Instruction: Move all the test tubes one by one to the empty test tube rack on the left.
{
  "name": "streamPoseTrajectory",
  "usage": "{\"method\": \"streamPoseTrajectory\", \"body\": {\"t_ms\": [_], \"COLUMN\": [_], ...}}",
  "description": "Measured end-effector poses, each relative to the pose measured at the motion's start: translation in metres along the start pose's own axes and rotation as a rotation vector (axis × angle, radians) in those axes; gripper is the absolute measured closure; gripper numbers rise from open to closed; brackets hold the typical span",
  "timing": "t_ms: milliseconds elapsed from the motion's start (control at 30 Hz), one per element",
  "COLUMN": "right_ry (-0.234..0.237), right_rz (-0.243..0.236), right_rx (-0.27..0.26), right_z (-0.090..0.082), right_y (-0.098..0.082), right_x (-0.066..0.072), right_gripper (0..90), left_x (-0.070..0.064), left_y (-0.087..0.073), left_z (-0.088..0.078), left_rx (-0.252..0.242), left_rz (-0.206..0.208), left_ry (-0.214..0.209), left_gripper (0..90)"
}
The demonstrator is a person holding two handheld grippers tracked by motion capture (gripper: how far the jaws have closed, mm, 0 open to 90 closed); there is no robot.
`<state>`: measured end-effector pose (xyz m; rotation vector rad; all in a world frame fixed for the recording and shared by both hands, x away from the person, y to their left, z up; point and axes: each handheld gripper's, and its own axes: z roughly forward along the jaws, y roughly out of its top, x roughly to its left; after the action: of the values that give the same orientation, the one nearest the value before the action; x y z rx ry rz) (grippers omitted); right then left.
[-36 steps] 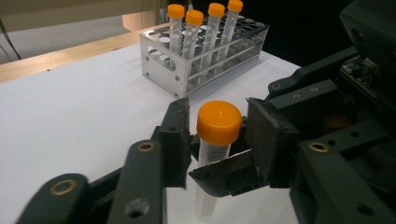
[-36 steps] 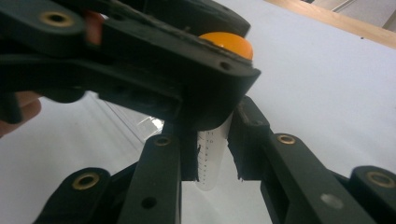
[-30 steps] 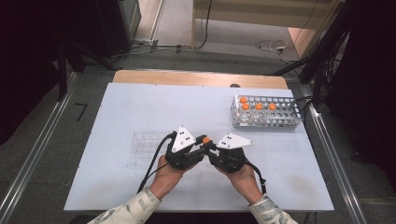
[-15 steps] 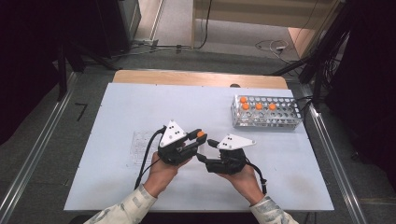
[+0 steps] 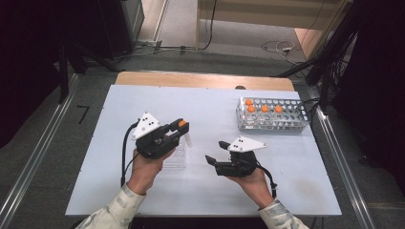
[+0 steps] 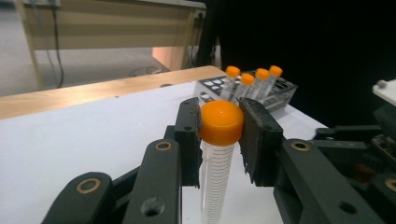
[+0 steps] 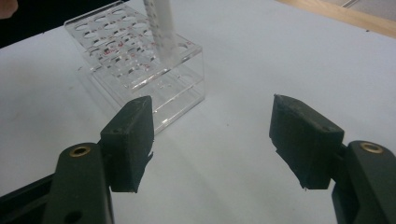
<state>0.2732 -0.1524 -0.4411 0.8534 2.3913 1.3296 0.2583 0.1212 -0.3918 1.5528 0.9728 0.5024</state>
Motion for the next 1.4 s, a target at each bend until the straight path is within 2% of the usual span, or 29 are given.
{"method": "streamPoseTrajectory", "body": {"t_ms": [167, 367, 633, 833, 1067, 1200, 1367, 1400], "right_ry": [-0.014, -0.025, -0.033, -0.036, -0.040, -0.043, -0.046, -0.047], "right_rz": [0.006, 0.016, 0.021, 0.020, 0.017, 0.019, 0.018, 0.020], "right_rx": [-0.004, -0.007, -0.007, -0.006, -0.002, -0.003, -0.003, -0.001], "right_z": [-0.002, -0.004, -0.005, -0.005, -0.006, -0.006, -0.007, -0.008], "right_y": [0.000, -0.001, -0.002, -0.002, -0.003, -0.004, -0.005, -0.005], "right_x": [-0.004, -0.007, -0.010, -0.011, -0.011, -0.012, -0.013, -0.013], "right_gripper": [29.3, 29.5, 29.7, 29.7, 29.7, 29.7, 29.7, 29.7], "left_x": [0.010, 0.015, 0.018, 0.019, 0.021, 0.019, 0.020, 0.020], "left_y": [0.000, 0.000, -0.005, -0.009, -0.031, -0.039, -0.046, -0.047], "left_z": [-0.005, -0.005, -0.001, 0.002, 0.014, 0.017, 0.019, 0.019], "left_rx": [-0.007, -0.004, 0.019, 0.039, 0.116, 0.139, 0.167, 0.170], "left_rz": [0.020, 0.047, 0.067, 0.069, 0.081, 0.088, 0.070, 0.069], "left_ry": [0.073, 0.136, 0.184, 0.191, 0.214, 0.220, 0.221, 0.220], "left_gripper": [69.7, 69.7, 69.6, 69.6, 69.5, 69.1, 67.6, 64.8]}}
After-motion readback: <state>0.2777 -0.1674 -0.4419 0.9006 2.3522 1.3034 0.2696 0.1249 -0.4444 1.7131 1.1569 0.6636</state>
